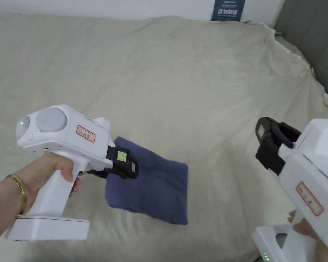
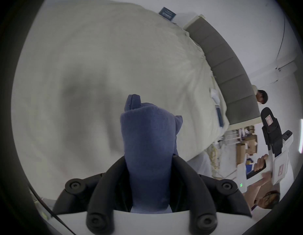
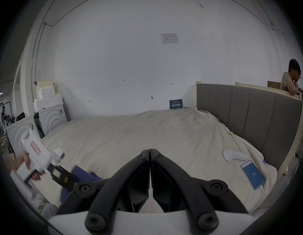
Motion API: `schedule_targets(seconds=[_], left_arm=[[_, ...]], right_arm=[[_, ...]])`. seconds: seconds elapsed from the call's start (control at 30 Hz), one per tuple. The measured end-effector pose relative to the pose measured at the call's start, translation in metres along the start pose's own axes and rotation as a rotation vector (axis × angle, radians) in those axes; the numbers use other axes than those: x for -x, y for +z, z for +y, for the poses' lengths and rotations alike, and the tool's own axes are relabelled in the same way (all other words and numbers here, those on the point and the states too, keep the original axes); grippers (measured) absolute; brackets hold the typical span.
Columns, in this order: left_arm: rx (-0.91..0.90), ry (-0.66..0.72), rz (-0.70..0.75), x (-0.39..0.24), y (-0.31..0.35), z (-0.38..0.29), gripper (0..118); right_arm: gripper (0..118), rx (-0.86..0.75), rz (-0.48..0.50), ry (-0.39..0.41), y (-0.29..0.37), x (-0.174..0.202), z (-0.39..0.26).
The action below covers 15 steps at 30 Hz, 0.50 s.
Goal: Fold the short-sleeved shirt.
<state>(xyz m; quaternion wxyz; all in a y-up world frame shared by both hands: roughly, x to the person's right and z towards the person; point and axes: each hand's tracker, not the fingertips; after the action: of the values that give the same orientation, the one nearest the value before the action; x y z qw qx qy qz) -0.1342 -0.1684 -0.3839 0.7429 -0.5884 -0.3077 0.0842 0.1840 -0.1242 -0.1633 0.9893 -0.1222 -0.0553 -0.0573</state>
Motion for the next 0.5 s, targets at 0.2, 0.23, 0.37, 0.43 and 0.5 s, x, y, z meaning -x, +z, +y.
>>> schedule_targets(seconds=[0.2,0.23,0.37,0.43,0.5], left_arm=[[-0.019,0.085,0.282,0.104,0.088,0.001,22],[-0.018,0.103,0.32,0.122,0.098,0.001,22],[-0.013,0.186,0.473,0.204,0.143,0.0,22],[-0.044,0.221,0.585,0.242,0.161,0.001,22],[-0.037,0.257,0.692,0.282,0.173,0.0,22]], right_arm=[[0,0.019,0.041,-0.005,-0.006,0.019,0.005],[0,0.017,0.045,-0.012,-0.01,0.017,0.003],[0,0.03,0.036,0.013,-0.021,0.035,0.001],[0,0.051,0.04,0.022,-0.028,0.041,0.0],[0,0.09,0.031,0.055,-0.037,0.052,-0.001]])
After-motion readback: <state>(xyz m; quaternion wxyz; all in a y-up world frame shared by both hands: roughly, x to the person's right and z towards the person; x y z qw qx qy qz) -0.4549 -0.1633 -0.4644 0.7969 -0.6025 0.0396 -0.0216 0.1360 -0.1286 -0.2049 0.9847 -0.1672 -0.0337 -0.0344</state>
